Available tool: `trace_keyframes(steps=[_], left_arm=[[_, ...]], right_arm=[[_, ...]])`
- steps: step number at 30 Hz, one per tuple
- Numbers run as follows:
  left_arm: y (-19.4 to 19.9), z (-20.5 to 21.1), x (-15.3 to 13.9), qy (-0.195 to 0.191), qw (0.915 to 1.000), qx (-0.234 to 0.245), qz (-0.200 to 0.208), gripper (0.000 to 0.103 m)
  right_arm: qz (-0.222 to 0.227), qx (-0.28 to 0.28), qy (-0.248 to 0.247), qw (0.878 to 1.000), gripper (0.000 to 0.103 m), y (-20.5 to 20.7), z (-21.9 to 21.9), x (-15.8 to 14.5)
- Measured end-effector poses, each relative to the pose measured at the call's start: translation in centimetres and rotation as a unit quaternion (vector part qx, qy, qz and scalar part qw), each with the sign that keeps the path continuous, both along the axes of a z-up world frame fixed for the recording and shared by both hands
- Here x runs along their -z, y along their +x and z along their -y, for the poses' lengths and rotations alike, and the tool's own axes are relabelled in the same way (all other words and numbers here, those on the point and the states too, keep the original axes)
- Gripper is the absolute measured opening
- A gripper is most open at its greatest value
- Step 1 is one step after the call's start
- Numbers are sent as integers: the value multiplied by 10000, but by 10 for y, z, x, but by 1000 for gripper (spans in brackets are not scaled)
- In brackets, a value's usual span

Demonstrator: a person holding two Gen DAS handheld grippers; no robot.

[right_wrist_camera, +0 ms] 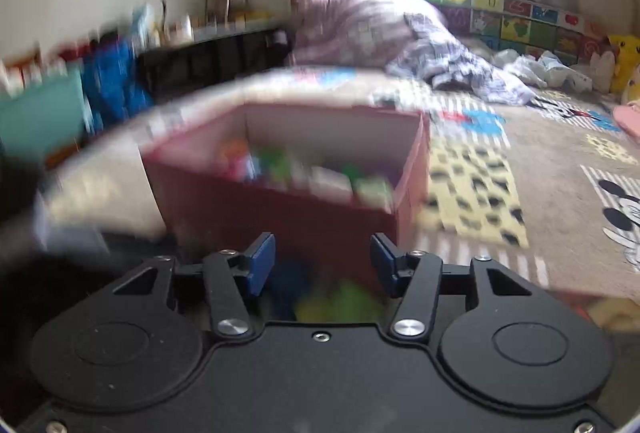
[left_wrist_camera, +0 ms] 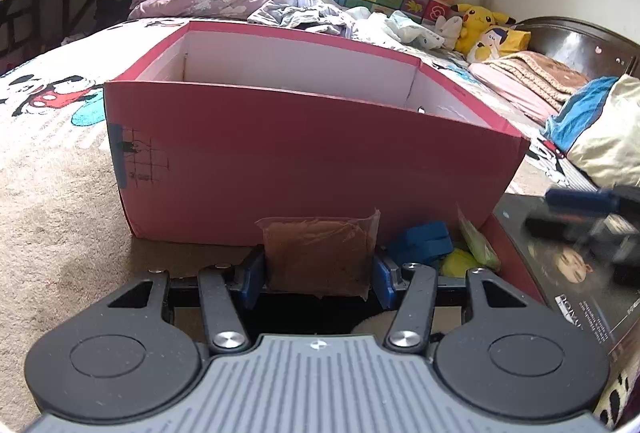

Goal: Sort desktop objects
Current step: 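Grasp the green bag with the right tool while the left tool holds the brown bag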

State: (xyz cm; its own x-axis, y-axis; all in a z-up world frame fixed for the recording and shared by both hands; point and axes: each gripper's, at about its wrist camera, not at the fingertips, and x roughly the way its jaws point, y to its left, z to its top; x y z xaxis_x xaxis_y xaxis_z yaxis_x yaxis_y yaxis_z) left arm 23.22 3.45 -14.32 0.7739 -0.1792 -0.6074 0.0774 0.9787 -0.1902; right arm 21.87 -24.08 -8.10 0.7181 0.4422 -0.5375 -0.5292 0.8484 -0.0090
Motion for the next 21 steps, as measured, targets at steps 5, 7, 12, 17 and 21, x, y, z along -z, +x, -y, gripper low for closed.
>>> trace_keyframes(steps=[5, 7, 12, 17, 21], left_arm=[[1, 2, 5, 91, 9999, 18, -58, 53], [2, 3, 6, 122, 9999, 37, -65, 53], [3, 5, 9, 181, 9998, 76, -96, 53], [5, 6, 12, 207, 9997, 64, -138, 53], [6, 9, 14, 275, 9995, 88, -140, 53]], right_arm=[[73, -44, -551, 9984, 45, 3, -12, 22], [95, -37, -589, 9982, 43, 6, -14, 23], [152, -21, -684, 9975, 28, 16, -20, 27], [208, -5, -780, 9967, 27, 26, -26, 31], [254, 7, -856, 9960, 27, 34, -31, 34]])
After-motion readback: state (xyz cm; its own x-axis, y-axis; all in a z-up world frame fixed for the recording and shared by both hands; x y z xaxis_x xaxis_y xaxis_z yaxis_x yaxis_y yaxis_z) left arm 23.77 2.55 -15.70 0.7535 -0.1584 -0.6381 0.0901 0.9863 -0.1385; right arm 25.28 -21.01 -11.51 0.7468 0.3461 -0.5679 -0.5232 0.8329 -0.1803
